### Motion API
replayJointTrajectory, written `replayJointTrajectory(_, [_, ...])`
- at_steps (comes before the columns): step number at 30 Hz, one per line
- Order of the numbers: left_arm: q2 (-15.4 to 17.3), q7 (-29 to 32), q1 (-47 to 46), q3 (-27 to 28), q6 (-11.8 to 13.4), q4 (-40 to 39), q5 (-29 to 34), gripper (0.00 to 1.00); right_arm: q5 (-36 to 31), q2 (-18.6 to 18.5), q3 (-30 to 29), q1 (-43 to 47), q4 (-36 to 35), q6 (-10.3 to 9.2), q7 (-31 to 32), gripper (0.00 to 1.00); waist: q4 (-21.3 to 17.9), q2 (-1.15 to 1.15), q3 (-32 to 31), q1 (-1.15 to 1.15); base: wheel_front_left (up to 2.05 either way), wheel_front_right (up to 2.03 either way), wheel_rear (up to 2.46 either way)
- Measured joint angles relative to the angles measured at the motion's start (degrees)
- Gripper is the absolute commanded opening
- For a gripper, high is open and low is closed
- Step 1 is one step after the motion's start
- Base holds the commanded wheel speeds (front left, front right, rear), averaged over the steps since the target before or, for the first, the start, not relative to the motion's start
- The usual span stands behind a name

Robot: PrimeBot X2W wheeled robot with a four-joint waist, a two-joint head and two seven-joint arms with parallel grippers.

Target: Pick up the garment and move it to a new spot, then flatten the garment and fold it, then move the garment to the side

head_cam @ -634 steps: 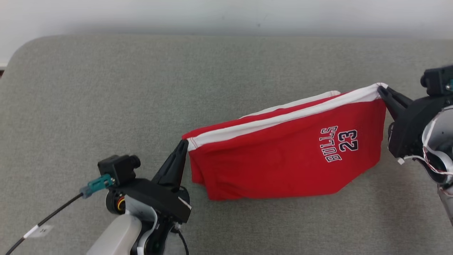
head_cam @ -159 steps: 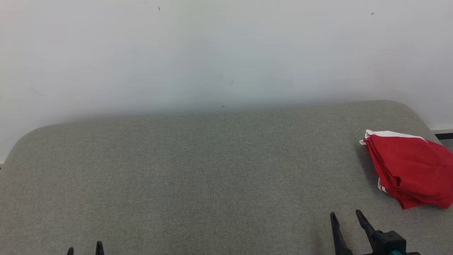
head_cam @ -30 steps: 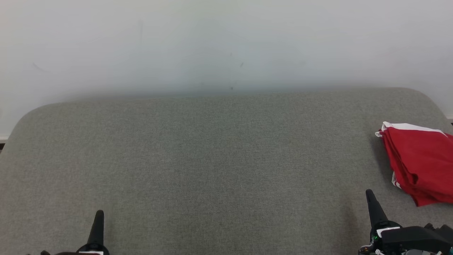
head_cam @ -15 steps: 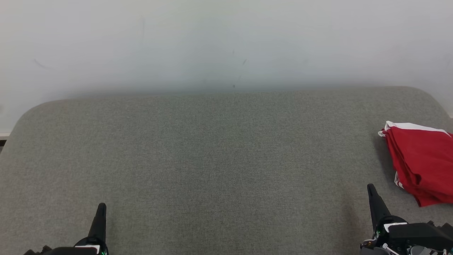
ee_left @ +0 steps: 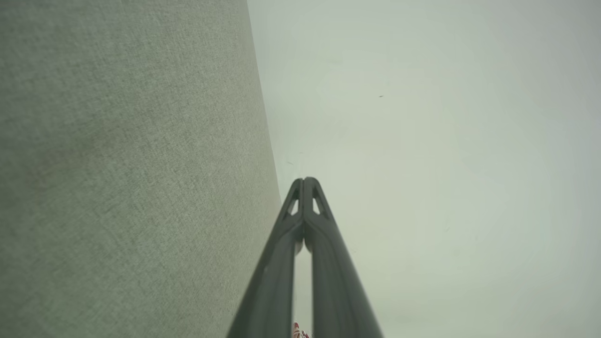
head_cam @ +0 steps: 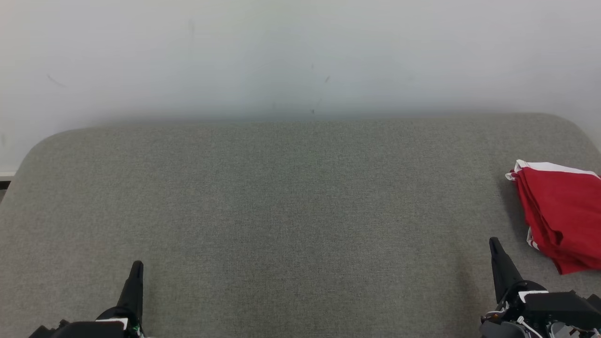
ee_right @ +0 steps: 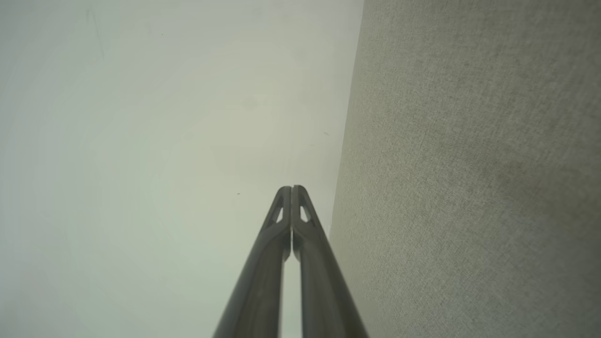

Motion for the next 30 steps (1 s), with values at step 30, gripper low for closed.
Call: replayJointTrajectory(30, [0.0,0.9,-0.6,-0.1,-0.2,-0.2,-2.9,0.0,3.1,0.0,-0.3,-0.2,-0.6,0.0,0.7,0.0,0.2,0.0,0.3,-0.01,0.0,0.0,0.0])
